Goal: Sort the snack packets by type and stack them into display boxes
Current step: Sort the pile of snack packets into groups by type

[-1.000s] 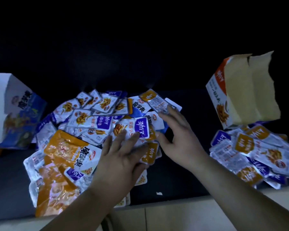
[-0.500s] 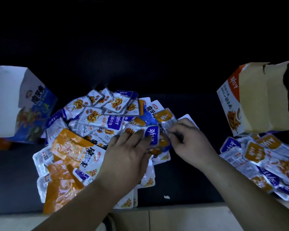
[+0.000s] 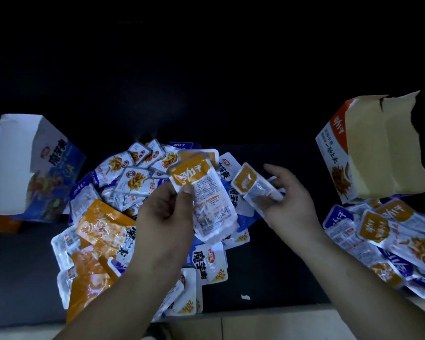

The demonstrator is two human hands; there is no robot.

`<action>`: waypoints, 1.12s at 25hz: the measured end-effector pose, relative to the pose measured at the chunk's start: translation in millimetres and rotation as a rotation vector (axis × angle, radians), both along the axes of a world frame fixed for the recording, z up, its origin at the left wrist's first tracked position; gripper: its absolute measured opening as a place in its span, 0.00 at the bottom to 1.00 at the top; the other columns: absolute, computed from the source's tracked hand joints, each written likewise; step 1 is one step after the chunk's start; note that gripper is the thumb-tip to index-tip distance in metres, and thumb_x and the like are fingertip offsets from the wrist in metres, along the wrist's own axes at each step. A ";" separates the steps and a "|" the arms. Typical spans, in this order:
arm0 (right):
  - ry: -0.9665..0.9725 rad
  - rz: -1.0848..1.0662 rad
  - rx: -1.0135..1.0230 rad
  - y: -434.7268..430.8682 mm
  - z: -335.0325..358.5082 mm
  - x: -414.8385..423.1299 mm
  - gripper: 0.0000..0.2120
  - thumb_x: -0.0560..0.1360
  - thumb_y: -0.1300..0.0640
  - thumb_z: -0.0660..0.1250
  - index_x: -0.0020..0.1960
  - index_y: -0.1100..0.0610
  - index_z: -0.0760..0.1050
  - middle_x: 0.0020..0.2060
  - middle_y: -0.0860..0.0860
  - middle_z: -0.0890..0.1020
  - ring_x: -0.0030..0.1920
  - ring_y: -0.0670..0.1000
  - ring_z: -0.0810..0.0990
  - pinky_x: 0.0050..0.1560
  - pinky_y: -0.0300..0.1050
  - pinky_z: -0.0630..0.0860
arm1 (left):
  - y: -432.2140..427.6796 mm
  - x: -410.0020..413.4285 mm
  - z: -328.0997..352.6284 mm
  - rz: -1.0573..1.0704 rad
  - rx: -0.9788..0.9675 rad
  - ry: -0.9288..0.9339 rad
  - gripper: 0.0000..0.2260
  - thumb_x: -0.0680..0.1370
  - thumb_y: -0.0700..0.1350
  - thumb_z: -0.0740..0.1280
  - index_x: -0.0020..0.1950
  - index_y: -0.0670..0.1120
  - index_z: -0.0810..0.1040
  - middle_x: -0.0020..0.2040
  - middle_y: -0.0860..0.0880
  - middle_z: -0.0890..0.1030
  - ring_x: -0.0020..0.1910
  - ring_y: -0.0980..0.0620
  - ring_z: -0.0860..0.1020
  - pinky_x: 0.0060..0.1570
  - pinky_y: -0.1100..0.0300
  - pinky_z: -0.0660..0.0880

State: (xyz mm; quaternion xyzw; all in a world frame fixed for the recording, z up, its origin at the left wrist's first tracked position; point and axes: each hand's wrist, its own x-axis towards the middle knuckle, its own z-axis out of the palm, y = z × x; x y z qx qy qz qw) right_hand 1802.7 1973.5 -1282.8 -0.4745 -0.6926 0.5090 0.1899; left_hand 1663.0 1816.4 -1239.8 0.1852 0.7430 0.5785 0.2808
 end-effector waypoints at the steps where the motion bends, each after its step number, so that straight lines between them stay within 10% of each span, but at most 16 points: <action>1: 0.070 -0.083 -0.074 -1.4 7.4 2.5 0.25 0.78 0.64 0.69 0.65 0.37 0.75 0.52 0.40 0.81 0.49 0.42 0.83 0.44 0.41 0.80 | 0.9 -0.7 -3.3 0.006 -0.022 -0.065 0.20 0.82 0.52 0.65 0.43 0.36 0.71 0.32 0.36 0.64 0.28 0.48 0.64 0.29 0.57 0.65; 4: 0.161 -0.170 -0.230 -6.3 17.6 14.1 0.19 0.81 0.64 0.65 0.57 0.40 0.81 0.51 0.42 0.85 0.53 0.48 0.85 0.56 0.57 0.82 | 5.1 11.4 -14.8 -0.051 -0.046 -0.249 0.15 0.81 0.52 0.68 0.52 0.39 0.80 0.42 0.31 0.76 0.38 0.44 0.75 0.39 0.50 0.75; 6: 0.254 -0.176 -0.434 -11.0 25.3 19.3 0.09 0.82 0.56 0.67 0.56 0.45 0.83 0.55 0.47 0.86 0.57 0.54 0.84 0.64 0.64 0.78 | 15.2 26.4 -17.6 -0.120 -0.048 -0.392 0.11 0.80 0.51 0.70 0.57 0.46 0.83 0.45 0.45 0.85 0.45 0.49 0.83 0.42 0.56 0.80; 10: 0.381 -0.112 -0.572 -8.3 35.4 41.3 0.15 0.78 0.50 0.69 0.61 0.57 0.81 0.55 0.57 0.86 0.56 0.59 0.86 0.62 0.67 0.78 | 41.4 54.6 -19.2 -0.135 -0.004 -0.383 0.01 0.78 0.43 0.73 0.47 0.46 0.83 0.43 0.50 0.87 0.43 0.54 0.86 0.41 0.57 0.83; 17: 0.190 -0.098 -0.404 0.5 26.6 89.2 0.21 0.79 0.68 0.69 0.64 0.46 0.76 0.52 0.48 0.87 0.58 0.51 0.85 0.59 0.55 0.80 | 61.1 84.0 -25.8 -0.119 0.038 -0.505 0.08 0.79 0.39 0.71 0.58 0.41 0.82 0.53 0.42 0.87 0.53 0.40 0.86 0.55 0.39 0.82; 28: -0.068 0.002 -0.115 26.8 27.8 93.9 0.27 0.82 0.59 0.66 0.74 0.36 0.66 0.55 0.40 0.84 0.51 0.42 0.83 0.45 0.35 0.79 | 80.1 107.4 -35.8 -0.259 -0.080 -0.546 0.17 0.80 0.36 0.70 0.63 0.55 0.79 0.53 0.48 0.87 0.52 0.44 0.87 0.55 0.40 0.83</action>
